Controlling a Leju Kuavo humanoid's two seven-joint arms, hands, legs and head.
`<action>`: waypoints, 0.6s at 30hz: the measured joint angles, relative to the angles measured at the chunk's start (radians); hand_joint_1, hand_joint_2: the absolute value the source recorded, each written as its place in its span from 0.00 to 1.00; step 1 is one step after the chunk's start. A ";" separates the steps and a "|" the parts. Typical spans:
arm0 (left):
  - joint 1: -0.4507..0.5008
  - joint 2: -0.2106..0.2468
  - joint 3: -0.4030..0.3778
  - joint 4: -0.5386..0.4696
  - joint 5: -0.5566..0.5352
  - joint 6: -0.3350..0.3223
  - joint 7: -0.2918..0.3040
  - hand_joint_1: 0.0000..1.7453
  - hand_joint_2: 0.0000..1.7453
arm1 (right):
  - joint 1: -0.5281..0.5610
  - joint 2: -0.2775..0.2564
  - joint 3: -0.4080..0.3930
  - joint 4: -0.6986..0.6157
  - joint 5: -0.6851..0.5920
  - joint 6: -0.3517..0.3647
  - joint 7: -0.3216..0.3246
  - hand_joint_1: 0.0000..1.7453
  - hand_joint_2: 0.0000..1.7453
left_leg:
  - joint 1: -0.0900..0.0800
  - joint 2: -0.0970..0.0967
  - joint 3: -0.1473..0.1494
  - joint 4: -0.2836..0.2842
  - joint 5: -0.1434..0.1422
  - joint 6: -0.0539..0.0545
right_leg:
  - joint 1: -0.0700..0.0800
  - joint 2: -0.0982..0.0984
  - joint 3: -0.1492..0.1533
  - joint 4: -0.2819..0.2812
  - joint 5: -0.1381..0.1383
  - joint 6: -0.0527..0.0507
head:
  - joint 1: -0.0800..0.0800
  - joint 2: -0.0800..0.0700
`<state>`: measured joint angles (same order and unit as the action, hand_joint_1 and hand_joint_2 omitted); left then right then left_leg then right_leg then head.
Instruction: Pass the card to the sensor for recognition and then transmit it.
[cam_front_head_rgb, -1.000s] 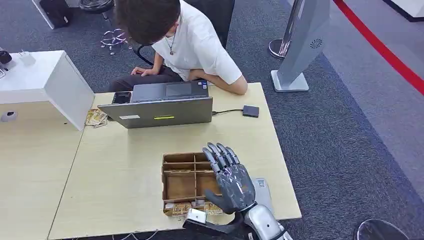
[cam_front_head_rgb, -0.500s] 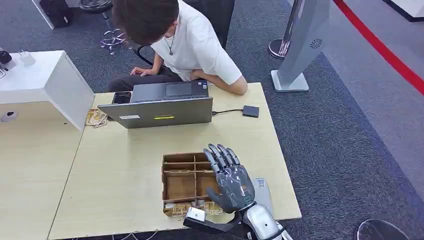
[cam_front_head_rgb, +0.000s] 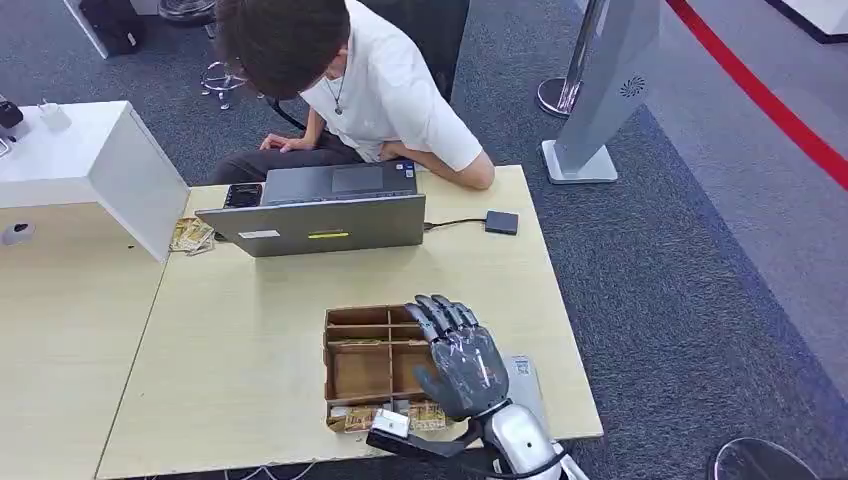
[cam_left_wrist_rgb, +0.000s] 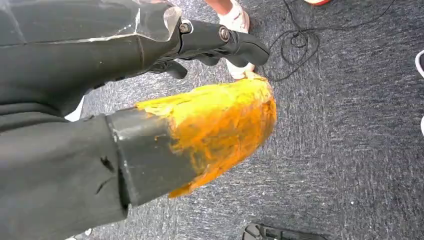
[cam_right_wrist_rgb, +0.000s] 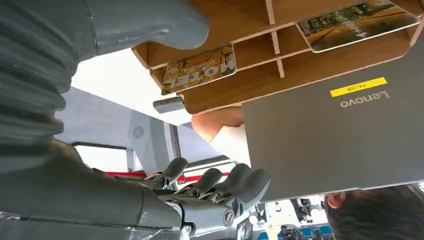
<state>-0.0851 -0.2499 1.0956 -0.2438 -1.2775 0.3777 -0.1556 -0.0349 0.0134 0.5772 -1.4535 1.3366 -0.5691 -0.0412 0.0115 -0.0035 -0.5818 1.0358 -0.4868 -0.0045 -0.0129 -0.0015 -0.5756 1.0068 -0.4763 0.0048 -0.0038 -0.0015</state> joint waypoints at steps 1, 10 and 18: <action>0.000 0.000 0.000 0.000 0.000 0.000 0.000 0.00 0.00 | -0.001 0.000 0.000 0.003 0.002 -0.001 0.003 0.27 1.00 | 0.000 0.000 0.000 0.000 0.000 0.000 | 0.000 0.000 0.000 0.000 0.000 0.000 | 0.000 0.000; 0.000 0.000 -0.001 0.000 -0.001 0.000 0.002 0.00 0.00 | -0.012 0.006 0.000 0.036 0.011 -0.001 0.012 0.26 1.00 | 0.000 0.000 0.000 0.000 0.000 0.000 | 0.000 0.000 0.000 0.000 0.000 0.000 | 0.000 0.000; 0.000 0.000 -0.003 0.000 -0.003 -0.001 0.002 0.00 0.00 | -0.018 0.008 0.000 0.060 0.017 -0.002 0.020 0.26 1.00 | 0.000 0.000 0.000 0.000 0.000 0.000 | 0.000 0.000 0.000 0.000 0.000 0.000 | 0.000 0.000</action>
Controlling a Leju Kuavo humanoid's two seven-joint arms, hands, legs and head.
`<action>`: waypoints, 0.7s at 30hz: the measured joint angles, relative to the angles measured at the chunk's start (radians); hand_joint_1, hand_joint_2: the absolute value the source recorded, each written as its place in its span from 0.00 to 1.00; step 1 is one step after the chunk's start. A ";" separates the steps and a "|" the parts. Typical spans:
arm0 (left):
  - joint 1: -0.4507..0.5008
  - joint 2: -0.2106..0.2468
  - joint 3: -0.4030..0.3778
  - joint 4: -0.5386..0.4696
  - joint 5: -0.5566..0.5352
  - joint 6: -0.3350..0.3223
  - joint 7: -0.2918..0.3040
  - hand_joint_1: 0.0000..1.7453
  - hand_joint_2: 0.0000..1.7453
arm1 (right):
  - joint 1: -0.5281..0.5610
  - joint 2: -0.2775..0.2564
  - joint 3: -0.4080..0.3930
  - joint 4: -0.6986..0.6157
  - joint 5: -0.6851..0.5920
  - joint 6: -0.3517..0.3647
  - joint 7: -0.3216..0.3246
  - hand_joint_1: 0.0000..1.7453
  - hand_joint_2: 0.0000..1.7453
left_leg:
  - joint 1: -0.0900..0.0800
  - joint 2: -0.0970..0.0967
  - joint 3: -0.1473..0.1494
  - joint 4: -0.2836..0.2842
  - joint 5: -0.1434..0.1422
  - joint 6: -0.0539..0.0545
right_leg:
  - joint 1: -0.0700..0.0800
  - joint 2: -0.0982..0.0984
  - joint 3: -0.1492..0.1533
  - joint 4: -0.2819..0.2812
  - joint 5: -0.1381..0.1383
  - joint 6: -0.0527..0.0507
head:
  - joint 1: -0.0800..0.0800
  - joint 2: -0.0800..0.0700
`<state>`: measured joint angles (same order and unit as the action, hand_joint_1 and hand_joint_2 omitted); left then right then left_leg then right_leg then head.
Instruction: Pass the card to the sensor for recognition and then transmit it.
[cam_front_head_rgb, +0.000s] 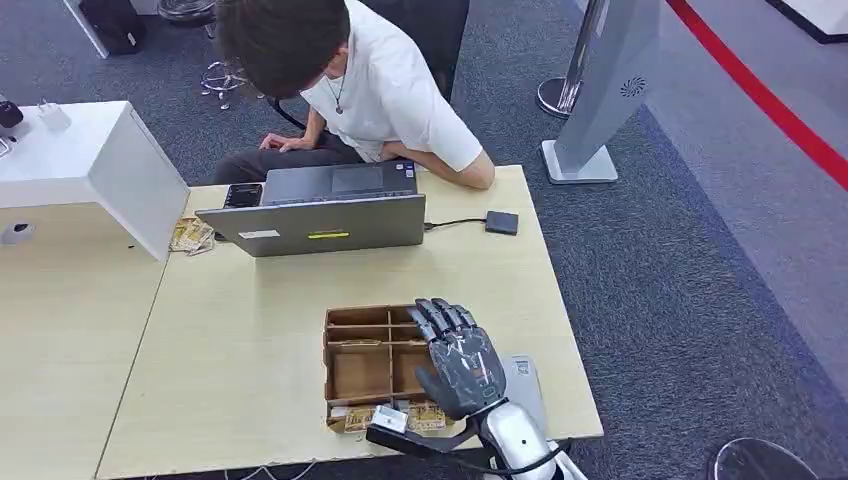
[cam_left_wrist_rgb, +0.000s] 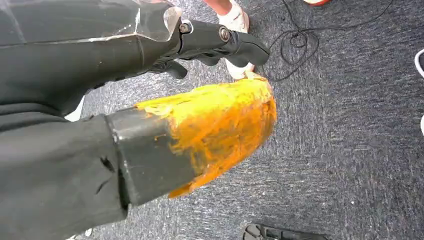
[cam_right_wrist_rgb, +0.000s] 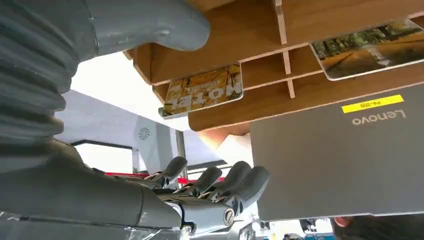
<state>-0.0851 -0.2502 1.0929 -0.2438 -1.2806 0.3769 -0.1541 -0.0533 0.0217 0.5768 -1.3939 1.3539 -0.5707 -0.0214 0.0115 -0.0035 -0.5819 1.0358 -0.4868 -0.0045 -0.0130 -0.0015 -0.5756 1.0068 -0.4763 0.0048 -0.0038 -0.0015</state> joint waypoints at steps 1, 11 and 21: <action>0.000 0.000 0.000 0.000 0.000 0.000 0.000 0.00 0.00 | 0.000 0.000 -0.001 0.002 0.001 -0.001 0.000 0.26 1.00 | 0.000 0.000 0.000 0.000 0.000 0.000 | 0.000 0.000 0.000 0.000 0.000 0.000 | 0.000 0.000; 0.000 0.000 -0.007 0.000 -0.004 0.000 0.000 0.00 0.00 | -0.011 0.005 -0.006 0.018 0.002 0.000 0.000 0.32 1.00 | 0.000 0.000 0.000 0.000 0.000 0.000 | 0.000 0.000 0.000 0.000 0.000 0.000 | 0.000 0.000; 0.000 0.000 -0.014 0.000 -0.011 -0.001 0.002 0.00 0.00 | -0.020 0.011 -0.007 0.030 0.002 0.001 0.000 0.40 1.00 | 0.000 0.000 0.000 0.000 0.000 0.000 | 0.000 0.000 0.000 0.000 0.000 0.000 | 0.000 0.000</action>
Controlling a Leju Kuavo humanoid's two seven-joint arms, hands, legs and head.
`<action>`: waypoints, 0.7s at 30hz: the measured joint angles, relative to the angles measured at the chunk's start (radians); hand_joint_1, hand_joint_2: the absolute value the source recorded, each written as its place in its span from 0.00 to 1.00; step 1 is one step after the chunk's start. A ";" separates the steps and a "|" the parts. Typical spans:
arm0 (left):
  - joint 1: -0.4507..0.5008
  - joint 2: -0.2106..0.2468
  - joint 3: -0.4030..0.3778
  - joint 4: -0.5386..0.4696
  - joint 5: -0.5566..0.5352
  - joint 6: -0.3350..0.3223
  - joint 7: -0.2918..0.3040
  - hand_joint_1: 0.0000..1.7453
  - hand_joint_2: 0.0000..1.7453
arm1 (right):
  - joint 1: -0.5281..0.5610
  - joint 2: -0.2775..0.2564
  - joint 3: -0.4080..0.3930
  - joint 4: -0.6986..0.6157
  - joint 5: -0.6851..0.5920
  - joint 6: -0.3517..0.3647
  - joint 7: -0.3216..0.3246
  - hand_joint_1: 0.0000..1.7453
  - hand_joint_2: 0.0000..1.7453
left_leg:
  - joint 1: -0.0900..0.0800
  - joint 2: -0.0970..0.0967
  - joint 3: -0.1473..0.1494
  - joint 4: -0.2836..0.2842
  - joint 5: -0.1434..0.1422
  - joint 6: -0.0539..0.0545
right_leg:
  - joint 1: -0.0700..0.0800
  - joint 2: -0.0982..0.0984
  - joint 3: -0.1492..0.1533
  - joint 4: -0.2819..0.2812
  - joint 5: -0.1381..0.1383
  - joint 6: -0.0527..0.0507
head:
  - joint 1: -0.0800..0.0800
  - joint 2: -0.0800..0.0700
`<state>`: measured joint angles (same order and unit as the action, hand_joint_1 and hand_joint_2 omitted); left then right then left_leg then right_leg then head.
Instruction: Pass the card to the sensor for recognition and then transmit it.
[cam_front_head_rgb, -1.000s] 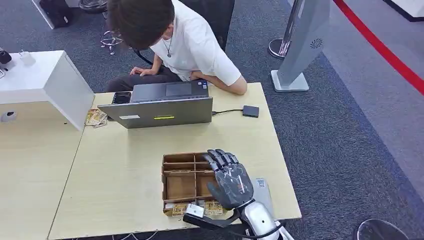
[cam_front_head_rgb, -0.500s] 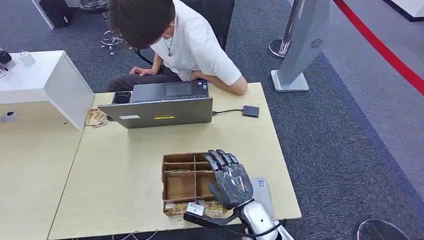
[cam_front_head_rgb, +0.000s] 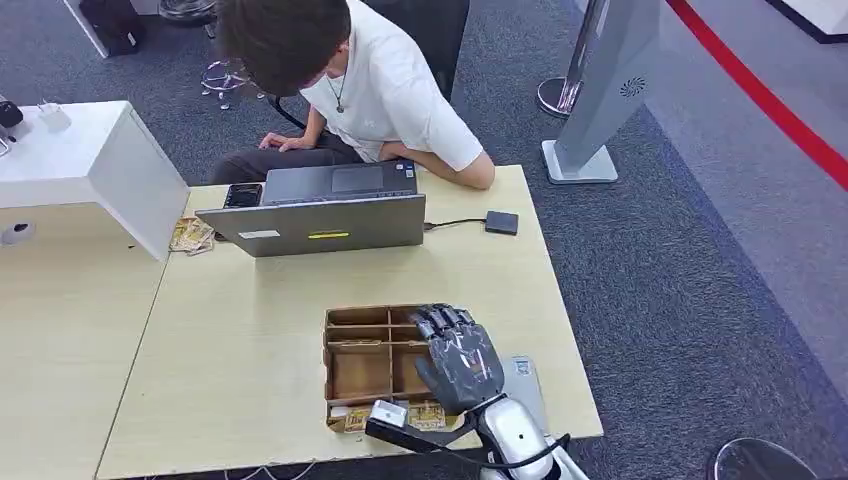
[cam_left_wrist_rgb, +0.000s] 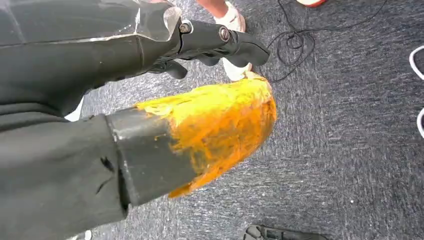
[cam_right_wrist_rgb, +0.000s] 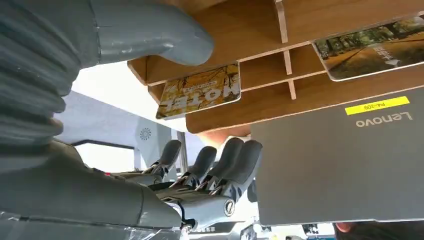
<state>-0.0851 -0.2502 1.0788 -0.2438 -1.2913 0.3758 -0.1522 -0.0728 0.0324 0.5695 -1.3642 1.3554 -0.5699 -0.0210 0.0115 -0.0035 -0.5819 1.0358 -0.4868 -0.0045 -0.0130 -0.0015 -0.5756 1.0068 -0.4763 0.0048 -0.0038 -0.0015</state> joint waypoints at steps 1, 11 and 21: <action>0.000 0.000 0.000 0.000 -0.001 0.000 0.000 0.00 0.00 | -0.001 0.000 0.000 0.000 0.000 0.000 0.000 0.40 1.00 | 0.000 0.000 0.000 0.000 0.000 0.000 | 0.000 0.000 0.000 0.000 0.000 0.000 | 0.000 0.000; 0.000 0.000 -0.002 0.000 -0.003 -0.002 0.003 0.00 0.00 | -0.003 0.000 -0.017 0.001 -0.002 0.000 0.013 0.42 1.00 | 0.000 0.000 0.000 0.000 0.000 0.000 | 0.000 0.000 0.000 0.000 0.000 0.000 | 0.000 0.000; 0.000 0.000 -0.004 0.000 -0.004 -0.002 0.004 0.00 0.00 | -0.003 0.000 -0.034 0.003 0.011 0.000 0.019 0.44 1.00 | 0.000 0.000 0.000 0.000 0.000 0.000 | 0.000 0.000 0.000 0.000 0.000 0.000 | 0.000 0.000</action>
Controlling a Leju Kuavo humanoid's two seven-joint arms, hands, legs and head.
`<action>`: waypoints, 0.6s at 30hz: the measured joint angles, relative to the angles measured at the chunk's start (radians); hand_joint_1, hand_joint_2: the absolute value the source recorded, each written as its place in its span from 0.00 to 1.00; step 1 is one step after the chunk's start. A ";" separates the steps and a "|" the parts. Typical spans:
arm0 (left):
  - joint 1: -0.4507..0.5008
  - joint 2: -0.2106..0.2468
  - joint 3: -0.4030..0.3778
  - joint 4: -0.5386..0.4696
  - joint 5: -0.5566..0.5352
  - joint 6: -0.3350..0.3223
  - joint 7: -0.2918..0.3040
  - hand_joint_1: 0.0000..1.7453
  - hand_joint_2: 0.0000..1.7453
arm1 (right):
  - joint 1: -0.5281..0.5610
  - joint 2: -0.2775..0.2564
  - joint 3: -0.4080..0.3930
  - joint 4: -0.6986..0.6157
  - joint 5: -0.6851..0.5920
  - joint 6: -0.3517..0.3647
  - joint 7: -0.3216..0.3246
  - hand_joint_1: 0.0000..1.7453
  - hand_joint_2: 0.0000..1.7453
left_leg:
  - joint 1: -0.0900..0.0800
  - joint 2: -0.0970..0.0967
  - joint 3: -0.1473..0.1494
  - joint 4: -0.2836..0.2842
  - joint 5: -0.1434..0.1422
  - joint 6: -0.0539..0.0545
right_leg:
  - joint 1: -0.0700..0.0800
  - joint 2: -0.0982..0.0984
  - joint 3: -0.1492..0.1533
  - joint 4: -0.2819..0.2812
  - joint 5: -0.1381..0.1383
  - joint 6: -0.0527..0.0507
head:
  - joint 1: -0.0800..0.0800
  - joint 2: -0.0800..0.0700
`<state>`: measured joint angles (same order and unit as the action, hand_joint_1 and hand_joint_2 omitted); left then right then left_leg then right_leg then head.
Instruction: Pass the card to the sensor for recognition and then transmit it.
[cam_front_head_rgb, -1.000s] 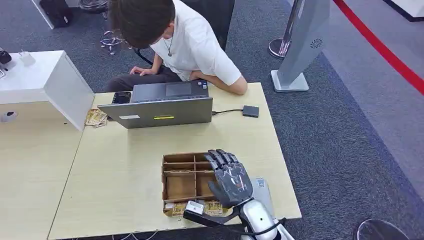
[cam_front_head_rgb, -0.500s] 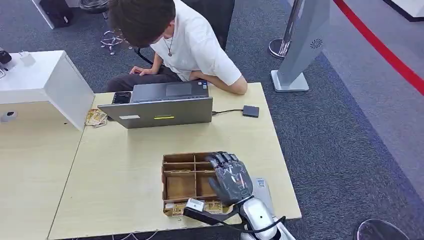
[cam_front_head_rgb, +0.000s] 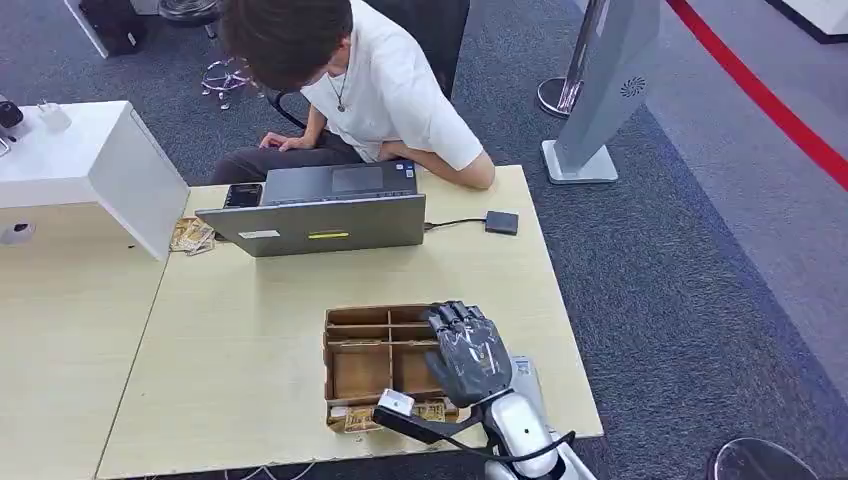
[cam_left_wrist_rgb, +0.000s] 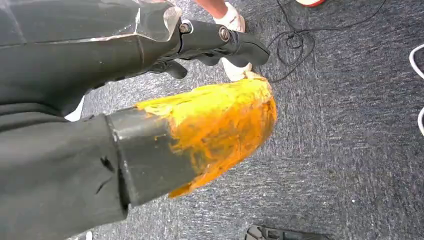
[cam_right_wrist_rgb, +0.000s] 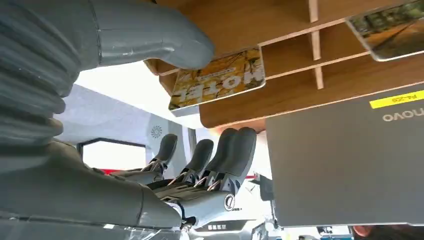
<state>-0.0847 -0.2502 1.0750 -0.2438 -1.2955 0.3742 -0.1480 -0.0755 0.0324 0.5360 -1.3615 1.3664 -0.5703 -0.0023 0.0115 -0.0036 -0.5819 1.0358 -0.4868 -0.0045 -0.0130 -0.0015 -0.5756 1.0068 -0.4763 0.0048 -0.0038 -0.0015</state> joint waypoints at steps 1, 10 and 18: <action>0.000 0.000 0.000 0.000 0.000 0.000 0.000 0.00 0.00 | 0.000 0.000 -0.002 0.000 0.000 0.000 0.000 0.44 1.00 | 0.000 0.000 0.000 0.000 0.000 0.000 | 0.000 0.000 0.000 0.000 0.000 0.000 | 0.000 0.000; 0.000 0.000 -0.002 0.000 0.000 0.000 0.000 0.00 0.00 | 0.000 0.000 -0.008 0.008 0.002 0.000 0.001 0.50 1.00 | 0.000 0.000 0.000 0.000 0.000 0.000 | 0.000 0.000 0.000 0.000 0.000 0.000 | 0.000 0.000; 0.000 0.000 -0.003 0.000 0.000 0.000 0.000 0.00 0.00 | 0.000 0.000 -0.008 0.008 0.004 0.000 0.001 0.59 1.00 | 0.000 0.000 0.000 0.000 0.000 0.000 | 0.000 0.000 0.000 0.000 0.000 0.000 | 0.000 0.000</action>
<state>-0.0848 -0.2502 1.0723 -0.2438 -1.2959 0.3742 -0.1480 -0.0753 0.0324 0.5280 -1.3535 1.3702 -0.5699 -0.0011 0.0115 -0.0035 -0.5818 1.0358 -0.4868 -0.0045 -0.0130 -0.0015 -0.5756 1.0068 -0.4763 0.0048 -0.0038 -0.0015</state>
